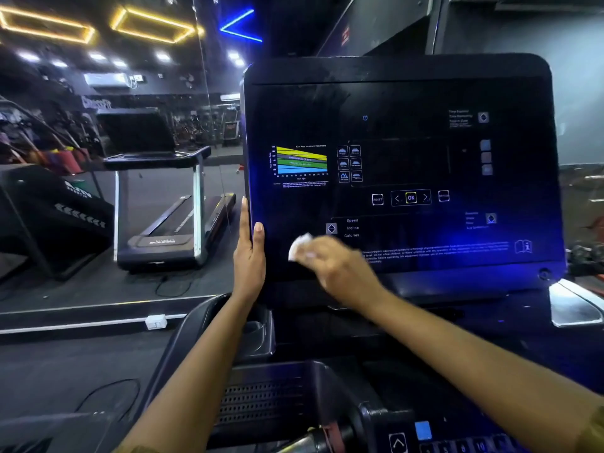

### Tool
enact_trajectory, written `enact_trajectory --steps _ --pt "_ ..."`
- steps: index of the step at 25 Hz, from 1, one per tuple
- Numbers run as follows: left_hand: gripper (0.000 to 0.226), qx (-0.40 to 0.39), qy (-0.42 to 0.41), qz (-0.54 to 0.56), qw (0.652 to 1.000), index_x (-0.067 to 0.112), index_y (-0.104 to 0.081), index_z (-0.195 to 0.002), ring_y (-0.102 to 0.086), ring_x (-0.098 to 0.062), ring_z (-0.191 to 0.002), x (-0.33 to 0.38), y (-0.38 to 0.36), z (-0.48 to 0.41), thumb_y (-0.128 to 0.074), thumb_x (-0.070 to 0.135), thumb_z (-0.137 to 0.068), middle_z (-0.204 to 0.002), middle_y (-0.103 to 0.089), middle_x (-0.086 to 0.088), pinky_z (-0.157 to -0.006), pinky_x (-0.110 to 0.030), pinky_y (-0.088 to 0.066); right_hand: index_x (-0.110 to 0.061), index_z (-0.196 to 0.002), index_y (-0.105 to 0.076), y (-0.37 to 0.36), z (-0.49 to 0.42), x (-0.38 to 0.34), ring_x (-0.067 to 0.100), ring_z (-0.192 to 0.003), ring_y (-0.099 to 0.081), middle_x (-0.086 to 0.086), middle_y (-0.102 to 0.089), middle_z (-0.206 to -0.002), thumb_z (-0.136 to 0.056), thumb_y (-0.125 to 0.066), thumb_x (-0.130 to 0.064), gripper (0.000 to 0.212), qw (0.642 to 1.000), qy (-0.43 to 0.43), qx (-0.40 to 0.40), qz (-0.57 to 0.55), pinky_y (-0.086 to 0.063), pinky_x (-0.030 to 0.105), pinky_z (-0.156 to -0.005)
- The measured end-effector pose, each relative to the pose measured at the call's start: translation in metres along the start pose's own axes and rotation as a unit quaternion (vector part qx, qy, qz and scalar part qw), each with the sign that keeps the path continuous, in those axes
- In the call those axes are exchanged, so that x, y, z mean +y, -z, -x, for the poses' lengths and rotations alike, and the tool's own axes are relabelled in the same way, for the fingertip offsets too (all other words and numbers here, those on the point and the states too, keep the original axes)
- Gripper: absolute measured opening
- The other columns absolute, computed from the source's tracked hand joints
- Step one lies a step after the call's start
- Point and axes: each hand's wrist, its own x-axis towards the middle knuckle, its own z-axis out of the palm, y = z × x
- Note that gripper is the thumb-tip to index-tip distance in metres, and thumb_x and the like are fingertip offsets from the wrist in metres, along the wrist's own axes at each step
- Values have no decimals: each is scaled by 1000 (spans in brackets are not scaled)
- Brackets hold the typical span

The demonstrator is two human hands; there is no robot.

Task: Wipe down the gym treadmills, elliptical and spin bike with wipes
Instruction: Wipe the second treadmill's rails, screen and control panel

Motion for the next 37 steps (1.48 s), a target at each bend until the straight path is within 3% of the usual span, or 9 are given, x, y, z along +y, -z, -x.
enact_trajectory --steps 4,9,12,15,19,22,26,31,37 --pt "52 9 7 -26 1000 30 -15 -151 -37 5 -116 4 0 2 -34 29 -103 -115 -23 52 -90 -6 -29 -10 -101 -69 11 -26 37 21 -79 -60 2 -66 -98 -80 -46 0 32 993 -110 18 46 -46 29 -33" --pt "52 11 -7 -33 999 31 -15 -151 -30 19 -115 -2 1 2 -34 32 -103 -122 -19 54 -94 -7 -27 -12 -104 -69 -12 27 -7 17 -72 -57 -1 -66 -102 -85 -44 -6 32 998 -40 -21 45 -45 24 -35" --pt "53 9 -7 -46 999 31 -14 -151 -29 13 -119 1 1 2 -34 29 -103 -125 -18 48 -93 -5 -24 -12 -108 -70 -12 53 -14 15 -76 -61 -1 -68 -106 -83 -42 -6 37 998 -24 -62 13 -47 22 -38" --pt "56 -18 -11 -57 998 30 -11 -152 -26 4 -129 3 6 5 -37 32 -102 -140 -19 33 -105 -15 -21 -14 -108 -69 -2 54 -9 12 -83 -57 -3 -67 -104 -85 -43 -8 36 998 -10 -68 -11 -47 21 -39" --pt "67 16 -46 -122 991 23 -16 -152 -12 -14 -145 1 9 24 -38 48 -95 -158 -14 -7 -112 -15 -9 -15 -97 -72 -14 33 -21 14 -99 -56 -2 -67 -104 -88 -44 -15 30 991 77 -95 -46 -52 21 -58" --pt "62 3 -165 -259 952 18 -26 -150 -11 -22 -147 -5 5 46 -38 41 -94 -158 -17 -8 -118 -41 -12 -13 -93 -72 -24 40 -23 18 -97 -55 -1 -67 -101 -88 -45 -15 27 981 111 -145 -61 -53 30 -54" --pt "56 -52 -288 -389 874 19 -30 -147 -16 -27 -145 -13 -10 43 -40 38 -95 -154 -29 -9 -118 -44 -6 -15 -108 -69 4 88 8 15 -99 -59 -3 -66 -112 -90 -44 -14 31 980 96 -151 -84 -55 27 -58" --pt "57 -38 -294 -468 832 20 -32 -148 -18 -28 -145 -20 -27 43 -37 41 -96 -155 -28 -9 -118 -47 -5 -17 -124 -59 45 124 40 16 -93 -61 -2 -63 -119 -76 -48 4 53 982 -11 -171 -86 -53 23 -70" --pt "59 -23 -305 -503 809 20 -28 -150 -14 -29 -146 -24 -30 44 -33 45 -96 -157 -22 -9 -117 -51 -8 -16 -111 -67 78 153 73 16 -91 -62 -3 -67 -105 -81 -45 -9 37 978 -133 -146 -62 -52 32 -76"
